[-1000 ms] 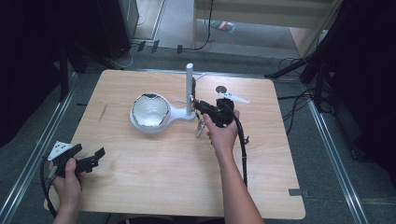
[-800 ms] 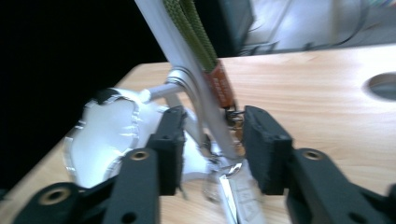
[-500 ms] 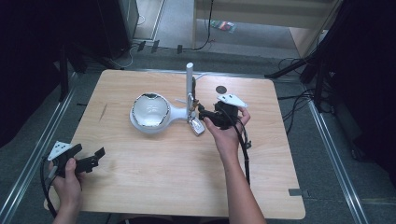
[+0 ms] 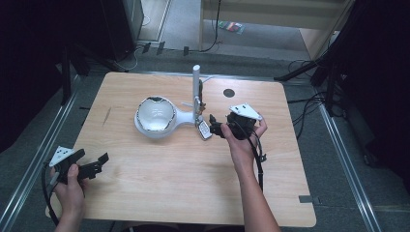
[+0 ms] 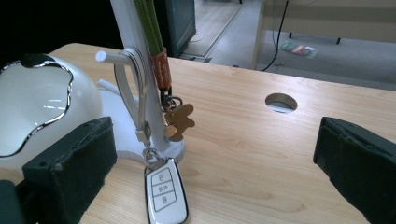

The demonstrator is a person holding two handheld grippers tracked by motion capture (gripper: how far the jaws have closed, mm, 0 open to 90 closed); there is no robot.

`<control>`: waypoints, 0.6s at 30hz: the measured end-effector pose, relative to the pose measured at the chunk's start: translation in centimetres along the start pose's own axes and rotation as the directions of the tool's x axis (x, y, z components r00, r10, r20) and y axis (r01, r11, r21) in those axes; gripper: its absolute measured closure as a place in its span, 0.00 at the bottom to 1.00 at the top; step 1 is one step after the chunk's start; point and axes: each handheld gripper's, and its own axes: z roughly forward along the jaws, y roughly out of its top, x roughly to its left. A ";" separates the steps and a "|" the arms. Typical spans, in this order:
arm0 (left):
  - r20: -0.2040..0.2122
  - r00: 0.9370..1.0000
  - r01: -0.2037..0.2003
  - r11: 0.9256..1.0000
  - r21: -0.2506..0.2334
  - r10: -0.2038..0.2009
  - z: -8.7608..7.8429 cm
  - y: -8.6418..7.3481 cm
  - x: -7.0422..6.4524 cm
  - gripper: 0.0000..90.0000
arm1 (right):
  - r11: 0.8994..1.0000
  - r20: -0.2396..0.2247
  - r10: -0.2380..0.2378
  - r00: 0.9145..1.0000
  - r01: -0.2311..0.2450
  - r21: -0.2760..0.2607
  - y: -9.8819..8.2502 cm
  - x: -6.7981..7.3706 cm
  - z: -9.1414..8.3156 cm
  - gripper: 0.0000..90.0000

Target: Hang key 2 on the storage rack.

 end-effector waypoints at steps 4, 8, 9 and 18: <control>-0.001 1.000 -0.005 1.000 0.000 0.005 0.0 0.0 -0.1 0.01 | 1.000 0.006 0.004 1.000 -0.004 0.001 -0.4 -0.3 -0.4 0.00; -0.001 1.000 -0.005 1.000 0.000 0.005 0.0 0.0 -0.1 0.01 | 1.000 0.014 -0.001 1.000 0.001 0.006 -1.1 -0.9 -0.8 0.00; -0.001 1.000 -0.005 1.000 0.000 0.005 0.0 0.0 -0.1 0.01 | 1.000 0.014 -0.003 1.000 0.003 0.007 -1.3 -1.0 -1.0 0.00; -0.002 1.000 -0.005 1.000 -0.001 0.005 0.0 0.0 -0.1 0.01 | 0.999 0.028 0.003 1.000 -0.004 0.038 -3.5 -2.5 -2.1 0.00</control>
